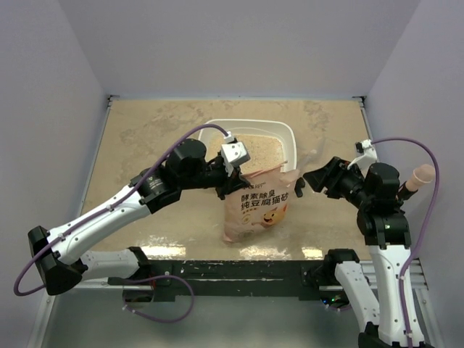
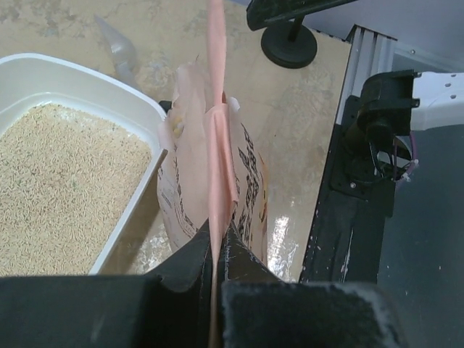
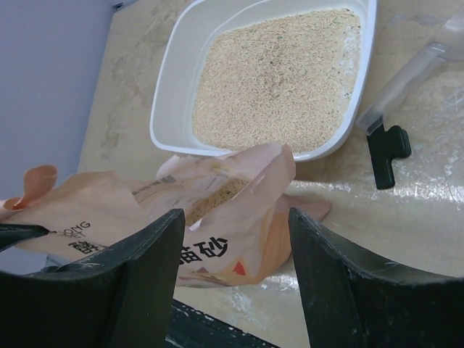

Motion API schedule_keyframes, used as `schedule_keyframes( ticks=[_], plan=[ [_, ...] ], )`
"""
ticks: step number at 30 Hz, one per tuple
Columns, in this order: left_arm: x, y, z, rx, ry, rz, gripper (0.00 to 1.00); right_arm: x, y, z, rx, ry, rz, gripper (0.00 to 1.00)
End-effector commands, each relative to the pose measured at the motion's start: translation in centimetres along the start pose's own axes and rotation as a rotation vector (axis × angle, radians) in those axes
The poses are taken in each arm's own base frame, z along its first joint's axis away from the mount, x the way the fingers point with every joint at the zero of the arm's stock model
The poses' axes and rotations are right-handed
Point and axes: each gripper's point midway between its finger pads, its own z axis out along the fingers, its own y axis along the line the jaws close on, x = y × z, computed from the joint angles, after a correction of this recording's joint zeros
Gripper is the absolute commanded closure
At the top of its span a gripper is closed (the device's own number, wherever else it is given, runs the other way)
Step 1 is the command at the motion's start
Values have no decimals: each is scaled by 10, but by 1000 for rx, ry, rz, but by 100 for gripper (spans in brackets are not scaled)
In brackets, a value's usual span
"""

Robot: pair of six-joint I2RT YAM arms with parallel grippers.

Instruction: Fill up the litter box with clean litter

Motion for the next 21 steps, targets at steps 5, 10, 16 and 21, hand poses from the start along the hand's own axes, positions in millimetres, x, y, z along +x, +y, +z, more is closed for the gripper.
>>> schedule_keyframes(
  ticks=[5,10,16,21],
  plan=[
    [-51,-8,-54,149,-241,204,100,10,17,0,-140,1,-58,36],
    [-11,4,-56,209,-194,250,100,22,22,2,-217,17,-67,35],
    [5,9,-51,258,-135,221,99,37,25,8,-311,45,-126,32],
    [8,2,-52,302,-125,191,79,46,22,19,-358,50,-118,32]
  ],
)
